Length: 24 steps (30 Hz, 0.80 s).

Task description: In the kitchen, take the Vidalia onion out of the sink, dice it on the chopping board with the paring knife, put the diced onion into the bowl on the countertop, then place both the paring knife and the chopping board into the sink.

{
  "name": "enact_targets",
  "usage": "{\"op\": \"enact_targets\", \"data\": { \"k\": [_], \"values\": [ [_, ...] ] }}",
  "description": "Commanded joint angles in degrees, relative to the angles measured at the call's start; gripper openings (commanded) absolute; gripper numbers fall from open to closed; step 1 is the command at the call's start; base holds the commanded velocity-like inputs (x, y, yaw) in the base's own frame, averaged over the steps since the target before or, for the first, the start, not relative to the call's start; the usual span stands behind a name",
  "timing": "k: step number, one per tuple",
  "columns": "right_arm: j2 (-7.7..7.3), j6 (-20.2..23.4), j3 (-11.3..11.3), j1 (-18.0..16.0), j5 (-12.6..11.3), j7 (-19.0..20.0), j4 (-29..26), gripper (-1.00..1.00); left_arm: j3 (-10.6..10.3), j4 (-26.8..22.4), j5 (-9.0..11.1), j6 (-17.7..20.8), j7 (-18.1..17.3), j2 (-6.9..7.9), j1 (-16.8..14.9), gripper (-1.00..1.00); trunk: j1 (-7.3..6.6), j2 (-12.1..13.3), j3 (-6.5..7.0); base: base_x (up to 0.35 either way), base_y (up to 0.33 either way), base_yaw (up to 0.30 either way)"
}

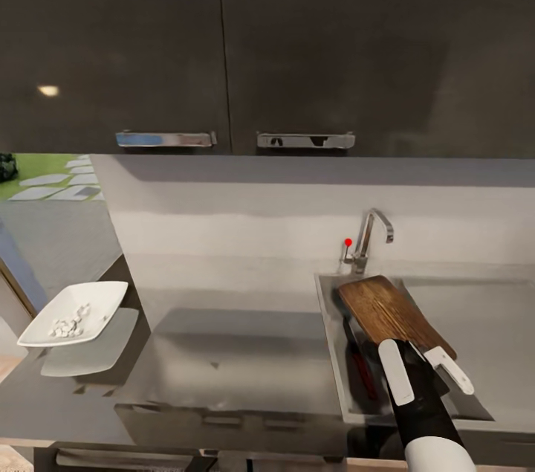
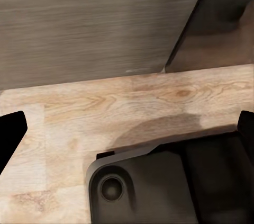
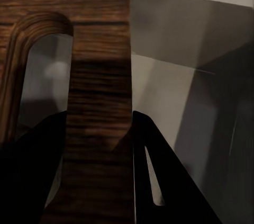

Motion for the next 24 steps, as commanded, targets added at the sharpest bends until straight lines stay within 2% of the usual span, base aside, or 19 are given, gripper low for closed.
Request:
{"op": "enact_targets", "data": {
  "k": [1, 7, 10, 15, 24],
  "values": [
    [0.04, 0.6, -0.1, -0.1, 0.1, -0.2, 0.1, -1.00, -0.3, -0.1, 0.3, -0.1, 0.1, 0.07, 0.0, 1.00, 0.04, -0.1, -0.21, 0.000, 0.000, 0.000],
    [0.03, 0.6, -0.1, -0.1, 0.1, -0.2, 0.5, -1.00, -0.3, -0.1, 0.3, -0.1, 0.1, 0.07, 0.0, 1.00, 0.04, -0.1, -0.76, 0.014, 0.000, 0.000],
    [0.03, 0.6, -0.1, -0.1, 0.0, -0.2, 0.5, -1.00, -0.3, -0.1, 0.3, -0.1, 0.1, 0.07, 0.0, 1.00, 0.04, -0.1, -1.04, 0.189, 0.000, 0.000],
    [-0.04, 0.5, -0.1, -0.1, -1.8, -0.1, 0.6, -1.00, -0.3, -0.2, 0.3, -0.1, 0.1, 0.09, 0.0, 1.00, 0.04, -0.1, -1.49, 0.169, 0.000, 0.000],
    [-0.45, 0.5, -1.0, -0.1, -2.3, 0.2, 2.2, -1.00, -0.3, -0.1, 0.3, -0.1, 0.1, 0.08, 0.0, 1.00, 0.04, -0.1, -2.32, 0.017, 0.000, 0.000]
  ]
}}
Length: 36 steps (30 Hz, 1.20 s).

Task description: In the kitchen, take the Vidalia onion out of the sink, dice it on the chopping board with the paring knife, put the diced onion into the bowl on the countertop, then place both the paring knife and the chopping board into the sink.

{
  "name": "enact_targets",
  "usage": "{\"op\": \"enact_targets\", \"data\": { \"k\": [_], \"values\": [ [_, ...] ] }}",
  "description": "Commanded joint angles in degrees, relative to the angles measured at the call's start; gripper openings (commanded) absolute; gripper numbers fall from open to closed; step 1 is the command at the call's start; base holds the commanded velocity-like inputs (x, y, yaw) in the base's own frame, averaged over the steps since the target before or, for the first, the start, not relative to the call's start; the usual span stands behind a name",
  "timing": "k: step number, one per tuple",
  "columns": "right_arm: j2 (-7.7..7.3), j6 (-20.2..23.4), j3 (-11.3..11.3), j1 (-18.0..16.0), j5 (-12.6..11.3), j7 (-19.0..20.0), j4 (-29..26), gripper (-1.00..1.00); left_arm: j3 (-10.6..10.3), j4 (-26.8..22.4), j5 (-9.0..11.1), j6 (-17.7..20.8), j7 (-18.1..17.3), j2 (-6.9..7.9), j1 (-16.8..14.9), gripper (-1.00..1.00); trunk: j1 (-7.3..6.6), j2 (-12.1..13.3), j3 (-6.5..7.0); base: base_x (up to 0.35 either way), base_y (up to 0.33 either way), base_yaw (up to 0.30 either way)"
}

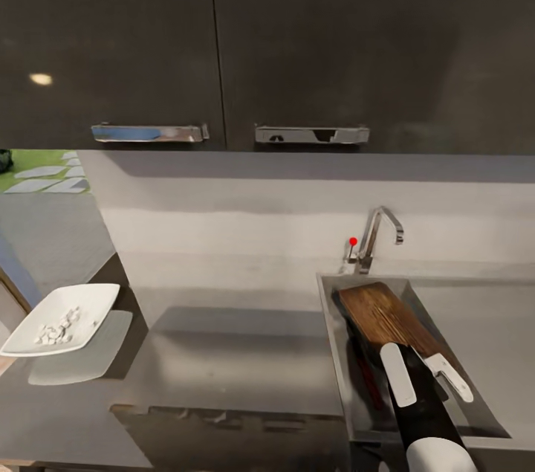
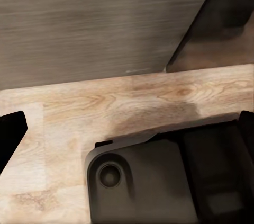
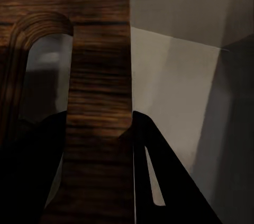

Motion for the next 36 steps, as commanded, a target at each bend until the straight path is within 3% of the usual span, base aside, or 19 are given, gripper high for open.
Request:
{"op": "enact_targets", "data": {
  "k": [1, 36],
  "values": [
    [0.05, 0.6, -0.2, 0.0, 0.0, -0.1, -0.1, -1.00, -0.3, -0.1, 0.3, -0.1, 0.1, 0.09, 0.0, 1.00, 0.04, -0.1, -0.21, 0.000, 0.000, 0.000],
    [-0.18, -1.4, -0.2, 0.0, 0.0, -0.1, 1.2, -1.00, -0.3, -0.1, 0.3, -0.1, 0.1, 0.13, 0.0, 1.00, 0.04, -0.1, -3.42, 0.000, 0.000, 0.000]
  ]
}}
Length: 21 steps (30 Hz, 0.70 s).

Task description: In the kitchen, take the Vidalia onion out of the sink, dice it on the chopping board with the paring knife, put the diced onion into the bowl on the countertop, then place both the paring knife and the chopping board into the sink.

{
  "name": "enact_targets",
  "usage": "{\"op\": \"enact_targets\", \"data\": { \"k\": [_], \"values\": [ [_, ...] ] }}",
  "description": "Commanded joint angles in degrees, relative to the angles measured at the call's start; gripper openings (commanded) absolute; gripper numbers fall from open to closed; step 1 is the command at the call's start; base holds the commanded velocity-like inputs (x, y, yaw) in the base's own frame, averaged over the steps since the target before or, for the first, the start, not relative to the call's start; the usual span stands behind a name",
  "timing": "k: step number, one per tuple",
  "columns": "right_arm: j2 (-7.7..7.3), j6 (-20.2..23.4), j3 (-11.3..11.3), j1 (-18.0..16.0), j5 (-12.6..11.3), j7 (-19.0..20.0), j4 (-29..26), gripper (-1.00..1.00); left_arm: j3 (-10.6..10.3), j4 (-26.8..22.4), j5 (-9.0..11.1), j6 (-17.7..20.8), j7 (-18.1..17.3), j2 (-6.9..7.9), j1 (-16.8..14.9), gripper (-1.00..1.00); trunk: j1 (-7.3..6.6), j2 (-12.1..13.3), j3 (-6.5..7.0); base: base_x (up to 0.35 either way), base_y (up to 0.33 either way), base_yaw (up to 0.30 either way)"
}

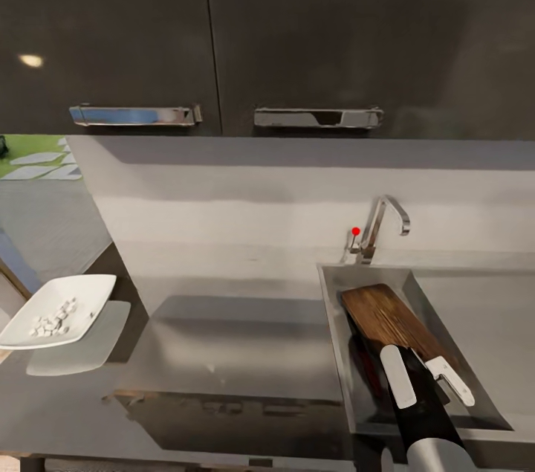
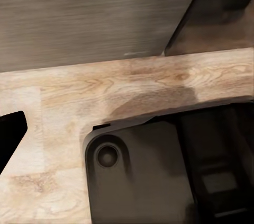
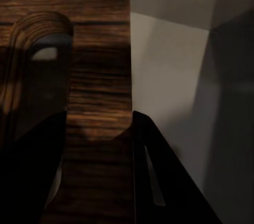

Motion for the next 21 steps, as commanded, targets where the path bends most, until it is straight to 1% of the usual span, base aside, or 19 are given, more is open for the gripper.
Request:
{"op": "enact_targets", "data": {
  "k": [1, 16, 21],
  "values": [
    [0.05, 0.6, -0.1, 0.0, 0.1, -0.2, -0.1, -1.00, -0.3, -0.1, 0.3, -0.1, 0.1, 0.05, 0.0, 1.00, 0.03, -0.1, -0.20, 0.000, 0.000, 0.000],
    [0.12, 0.6, -0.1, 0.0, 0.0, -0.2, -0.1, -1.00, -0.3, -0.1, 0.3, -0.1, 0.1, 0.03, 0.0, 1.00, 0.03, -0.1, -1.58, 0.000, 0.000, 0.000],
    [0.11, 0.6, -0.1, 0.0, -0.1, -0.2, -0.1, -1.00, -0.3, -0.1, 0.3, -0.1, 0.1, 0.05, 0.0, 1.00, 0.03, -0.1, -1.74, 0.000, 0.000, 0.000]
  ]
}}
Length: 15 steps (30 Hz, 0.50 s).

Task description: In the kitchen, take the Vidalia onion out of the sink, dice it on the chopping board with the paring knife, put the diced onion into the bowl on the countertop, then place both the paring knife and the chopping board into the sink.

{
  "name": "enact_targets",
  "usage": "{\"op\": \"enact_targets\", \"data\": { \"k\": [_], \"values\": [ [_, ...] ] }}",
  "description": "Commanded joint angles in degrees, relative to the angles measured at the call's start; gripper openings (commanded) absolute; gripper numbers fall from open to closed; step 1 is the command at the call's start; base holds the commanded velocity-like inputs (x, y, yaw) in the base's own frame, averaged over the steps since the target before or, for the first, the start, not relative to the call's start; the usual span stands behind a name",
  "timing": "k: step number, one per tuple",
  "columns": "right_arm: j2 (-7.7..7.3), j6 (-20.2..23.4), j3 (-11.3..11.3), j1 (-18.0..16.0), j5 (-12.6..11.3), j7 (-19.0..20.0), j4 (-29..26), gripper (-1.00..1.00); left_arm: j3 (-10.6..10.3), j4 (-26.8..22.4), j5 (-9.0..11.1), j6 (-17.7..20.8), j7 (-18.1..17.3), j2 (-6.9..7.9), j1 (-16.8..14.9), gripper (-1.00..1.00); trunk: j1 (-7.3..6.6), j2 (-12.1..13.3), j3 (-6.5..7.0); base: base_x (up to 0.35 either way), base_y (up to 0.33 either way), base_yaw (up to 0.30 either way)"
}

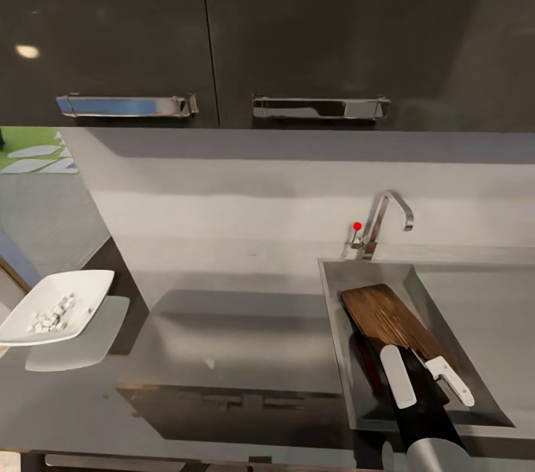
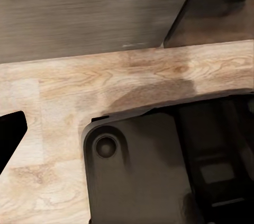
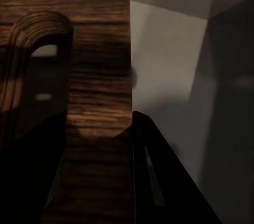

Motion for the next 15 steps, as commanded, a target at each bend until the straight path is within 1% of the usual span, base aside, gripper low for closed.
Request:
{"op": "enact_targets", "data": {
  "k": [1, 14, 15],
  "values": [
    [0.02, 0.6, -0.1, 0.0, 0.0, -0.2, -0.1, -1.00, -0.3, -0.1, 0.3, -0.1, 0.1, 0.08, 0.0, 1.00, 0.04, -0.1, -0.11, 0.000, 0.000, 0.000],
    [-0.02, 0.6, -0.1, 0.0, 0.0, -0.2, -0.1, -1.00, -0.3, -0.1, 0.3, -0.1, 0.1, 0.06, 0.0, 1.00, 0.04, -0.1, -0.12, 0.000, 0.000, 0.000],
    [-0.02, 0.6, -0.2, 0.0, 0.0, -0.2, -0.1, 1.00, -0.3, -0.1, 0.3, -0.1, 0.1, 0.06, 0.0, 1.00, 0.04, -0.1, -0.12, 0.000, 0.000, 0.000]
  ]
}}
